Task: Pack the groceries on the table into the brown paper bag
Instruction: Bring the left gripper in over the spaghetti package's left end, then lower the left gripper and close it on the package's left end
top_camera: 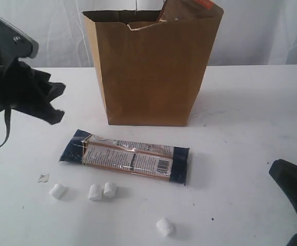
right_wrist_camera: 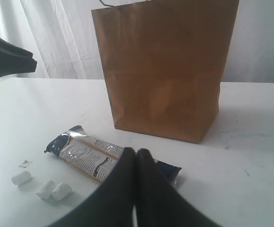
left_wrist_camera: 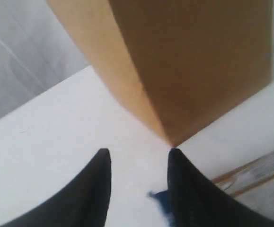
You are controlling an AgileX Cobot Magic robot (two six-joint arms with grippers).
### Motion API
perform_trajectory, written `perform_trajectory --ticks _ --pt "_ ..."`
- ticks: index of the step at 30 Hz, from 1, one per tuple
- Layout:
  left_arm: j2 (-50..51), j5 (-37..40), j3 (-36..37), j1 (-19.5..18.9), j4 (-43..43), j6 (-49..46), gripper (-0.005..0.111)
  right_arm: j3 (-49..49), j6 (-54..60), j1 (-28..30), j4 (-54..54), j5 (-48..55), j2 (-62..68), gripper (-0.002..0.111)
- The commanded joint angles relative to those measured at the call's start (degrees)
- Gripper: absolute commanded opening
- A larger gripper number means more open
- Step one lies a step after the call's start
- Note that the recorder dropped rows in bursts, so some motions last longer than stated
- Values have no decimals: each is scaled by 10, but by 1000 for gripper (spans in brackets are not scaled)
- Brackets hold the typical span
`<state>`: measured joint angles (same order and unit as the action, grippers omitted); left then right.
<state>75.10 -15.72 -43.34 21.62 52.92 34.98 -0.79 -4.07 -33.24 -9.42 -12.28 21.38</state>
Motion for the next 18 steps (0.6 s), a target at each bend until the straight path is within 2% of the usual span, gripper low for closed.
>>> perform_trajectory --ticks 1,3,5,6,7,9,11,14,15,18 --pt "15 217 -14 49 -290 -518 41 3 -2 3 0 -2 -4 0" --pt "16 233 -19 63 -310 -533 39 3 -2 3 0 -2 -4 0" --pt "10 266 -50 96 -311 -529 39 3 -2 3 0 -2 -4 0" --pt "13 311 -85 114 -317 -530 39 3 -2 3 0 -2 -4 0" --pt "15 330 -101 121 -328 -529 39 3 -2 3 0 -2 -4 0" --pt "29 362 -140 137 -393 -540 39 3 -2 3 0 -2 -4 0" --pt "43 380 -160 140 -509 -633 39 3 -2 3 0 -2 -4 0" --pt "60 389 -163 130 -718 -823 54 3 -2 3 0 -2 -4 0" --pt "67 392 -163 128 -746 -866 59 3 -2 3 0 -2 -4 0" --pt "73 351 -146 131 -744 -875 67 3 -2 3 0 -2 -4 0"
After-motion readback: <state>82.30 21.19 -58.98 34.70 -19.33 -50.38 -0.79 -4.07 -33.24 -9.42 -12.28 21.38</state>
